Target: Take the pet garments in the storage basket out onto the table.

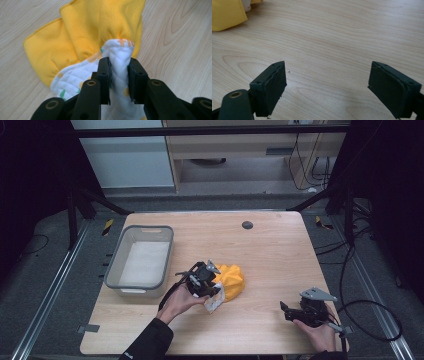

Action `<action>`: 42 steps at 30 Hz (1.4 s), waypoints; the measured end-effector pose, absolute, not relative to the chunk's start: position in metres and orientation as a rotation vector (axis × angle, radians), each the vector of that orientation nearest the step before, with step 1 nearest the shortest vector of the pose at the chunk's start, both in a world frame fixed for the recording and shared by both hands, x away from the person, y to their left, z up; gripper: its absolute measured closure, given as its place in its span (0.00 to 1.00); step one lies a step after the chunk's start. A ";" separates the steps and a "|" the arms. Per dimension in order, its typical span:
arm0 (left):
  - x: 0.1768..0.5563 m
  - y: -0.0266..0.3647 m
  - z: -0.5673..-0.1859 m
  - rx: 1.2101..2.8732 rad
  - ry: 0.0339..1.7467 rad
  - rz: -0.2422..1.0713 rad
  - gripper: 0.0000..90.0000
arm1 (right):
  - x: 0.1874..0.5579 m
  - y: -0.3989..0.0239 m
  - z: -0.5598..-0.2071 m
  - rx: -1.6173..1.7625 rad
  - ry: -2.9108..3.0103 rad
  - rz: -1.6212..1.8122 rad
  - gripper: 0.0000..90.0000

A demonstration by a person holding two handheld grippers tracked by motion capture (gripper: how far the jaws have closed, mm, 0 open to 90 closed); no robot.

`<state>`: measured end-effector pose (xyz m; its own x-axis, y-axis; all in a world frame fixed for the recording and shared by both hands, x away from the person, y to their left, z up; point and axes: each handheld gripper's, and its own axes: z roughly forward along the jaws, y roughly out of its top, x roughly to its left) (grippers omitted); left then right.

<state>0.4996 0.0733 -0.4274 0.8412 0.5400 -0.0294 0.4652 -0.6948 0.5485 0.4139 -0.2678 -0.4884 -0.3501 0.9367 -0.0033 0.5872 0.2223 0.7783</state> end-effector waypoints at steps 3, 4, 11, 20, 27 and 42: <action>0.500 0.074 -0.428 2.460 0.749 0.184 0.76 | 0.414 -0.268 -0.489 1.403 2.024 0.965 0.16; 0.501 0.075 -0.428 2.460 0.754 0.183 0.73 | 0.414 -0.268 -0.489 1.397 2.024 0.962 0.16; 0.499 0.082 -0.423 2.425 0.744 0.197 0.56 | 0.414 -0.268 -0.489 1.401 2.023 0.960 0.15; 0.489 0.096 -0.405 2.353 0.719 0.242 0.40 | 0.414 -0.268 -0.489 1.404 2.020 0.962 0.14; 0.480 0.107 -0.393 2.294 0.708 0.304 0.30 | 0.414 -0.267 -0.488 1.403 2.022 0.967 0.14; 0.458 0.149 -0.386 2.161 0.769 0.396 0.26 | 0.413 -0.268 -0.489 1.404 2.018 0.964 0.13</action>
